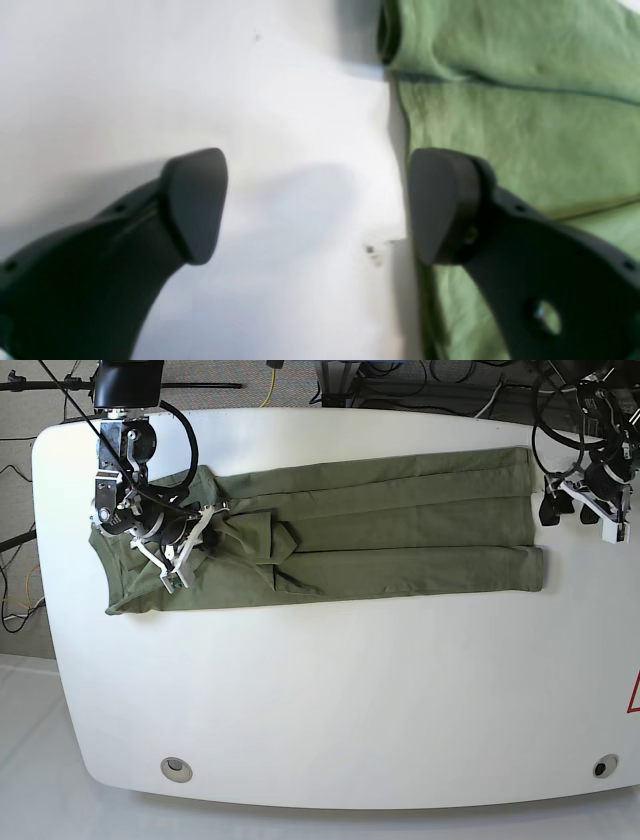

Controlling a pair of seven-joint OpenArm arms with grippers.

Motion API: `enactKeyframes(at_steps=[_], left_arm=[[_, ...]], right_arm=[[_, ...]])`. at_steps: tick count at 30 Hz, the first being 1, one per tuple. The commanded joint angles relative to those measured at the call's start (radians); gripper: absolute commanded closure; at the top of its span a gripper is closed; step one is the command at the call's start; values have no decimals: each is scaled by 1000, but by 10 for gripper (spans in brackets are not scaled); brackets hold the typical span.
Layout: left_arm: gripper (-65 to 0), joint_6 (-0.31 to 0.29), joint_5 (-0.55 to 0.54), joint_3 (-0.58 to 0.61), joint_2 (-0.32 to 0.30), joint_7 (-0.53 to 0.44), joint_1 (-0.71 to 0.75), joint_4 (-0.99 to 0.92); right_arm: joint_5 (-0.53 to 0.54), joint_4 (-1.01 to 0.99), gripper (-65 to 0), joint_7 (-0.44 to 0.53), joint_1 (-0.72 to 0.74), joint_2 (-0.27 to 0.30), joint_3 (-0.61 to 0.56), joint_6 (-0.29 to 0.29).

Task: Fold the T-shirt properly
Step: 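Open the left gripper and reposition it over the strip end, then lower the left gripper and close it on the strip end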

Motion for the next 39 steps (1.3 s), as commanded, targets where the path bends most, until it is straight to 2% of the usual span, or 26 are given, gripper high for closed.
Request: enactKeyframes(at_steps=[1, 4, 12, 26, 39], left_arm=[[-495, -5, -71, -4, -26, -2, -15, -3], [-516, -5, -169, 8, -35, 30, -44, -3], [-550, -5, -244, 12, -37, 98, -86, -34], [-557, -5, -203, 94, 3, 92, -101, -111], [-562, -5, -173, 161, -4, 49, -98, -108]], right_arm=[[-12, 14, 0, 8, 10, 10, 5, -1], [-17, 7, 0, -1, 7, 8, 0, -1], [-23, 5, -1, -4, 5, 7, -1, -2], [-27, 4, 0, -19, -4, 5, -4, -6], [-32, 6, -1, -18, -4, 3, -3, -6]])
